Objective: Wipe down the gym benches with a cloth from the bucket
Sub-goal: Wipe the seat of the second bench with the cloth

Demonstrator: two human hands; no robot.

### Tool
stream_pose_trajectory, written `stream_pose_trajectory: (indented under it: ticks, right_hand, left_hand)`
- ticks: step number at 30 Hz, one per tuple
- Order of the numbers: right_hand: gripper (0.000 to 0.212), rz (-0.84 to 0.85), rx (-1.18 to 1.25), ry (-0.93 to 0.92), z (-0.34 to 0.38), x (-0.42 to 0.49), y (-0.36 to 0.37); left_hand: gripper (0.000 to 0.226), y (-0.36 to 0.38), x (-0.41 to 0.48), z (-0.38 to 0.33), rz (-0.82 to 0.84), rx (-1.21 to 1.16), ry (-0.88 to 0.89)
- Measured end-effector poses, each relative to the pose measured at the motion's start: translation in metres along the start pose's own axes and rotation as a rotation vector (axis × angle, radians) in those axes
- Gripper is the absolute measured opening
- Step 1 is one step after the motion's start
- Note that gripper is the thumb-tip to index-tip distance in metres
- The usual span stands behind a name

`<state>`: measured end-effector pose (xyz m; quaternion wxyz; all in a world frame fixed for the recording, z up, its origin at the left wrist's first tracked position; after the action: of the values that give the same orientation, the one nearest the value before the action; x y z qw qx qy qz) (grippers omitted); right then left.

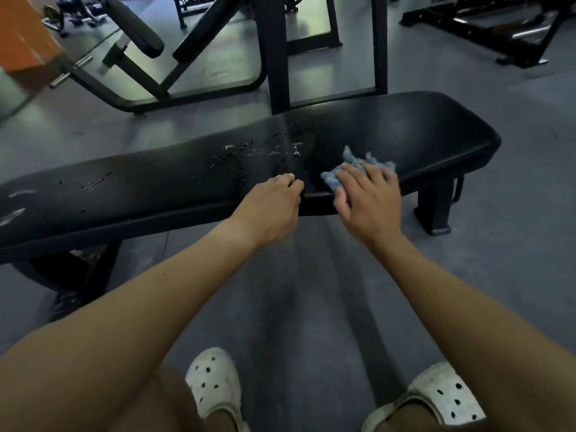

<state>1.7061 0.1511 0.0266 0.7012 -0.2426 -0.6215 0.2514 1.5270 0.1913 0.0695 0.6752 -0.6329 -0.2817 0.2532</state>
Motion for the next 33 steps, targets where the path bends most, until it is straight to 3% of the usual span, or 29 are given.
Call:
stream_pose_trajectory:
  ticks: [3,6,13,18,23,33]
  right_hand:
    - [0.028,-0.061,-0.097,0.159,-0.013,0.002,0.003]
    - [0.028,-0.057,-0.057,0.134,0.005,0.006,0.01]
    - [0.037,0.326,0.072,0.063,0.058,0.034,0.011]
    - [0.039,0.624,0.109,0.315,0.039,0.072,0.025]
    - [0.057,0.795,-0.044,0.256,0.061,0.067,0.056]
    - [0.056,0.934,0.088,-0.118,0.083,0.038,0.018]
  left_hand:
    - [0.04,0.004,-0.002,0.007,-0.083,0.024,0.054]
    - [0.042,0.009,-0.001,0.017,-0.133,0.021,0.087]
    - [0.044,0.012,-0.014,0.044,-0.2,-0.038,0.181]
    - [0.039,0.006,-0.017,0.068,-0.281,-0.014,0.112]
    - [0.035,0.008,-0.021,0.082,-0.291,-0.035,0.066]
    - [0.031,0.003,-0.01,0.084,-0.285,-0.041,0.071]
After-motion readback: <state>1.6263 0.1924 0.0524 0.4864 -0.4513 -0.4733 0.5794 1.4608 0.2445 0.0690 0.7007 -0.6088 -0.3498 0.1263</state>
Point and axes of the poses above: each hand's wrist, its own x-axis towards the middle knuckle, its own y-axis out of the palm, z = x × y, the point moved 5 cm from there along x, towards the middle knuckle, and after that the axes turned 5 degrees about y, right-handed, at the moved point
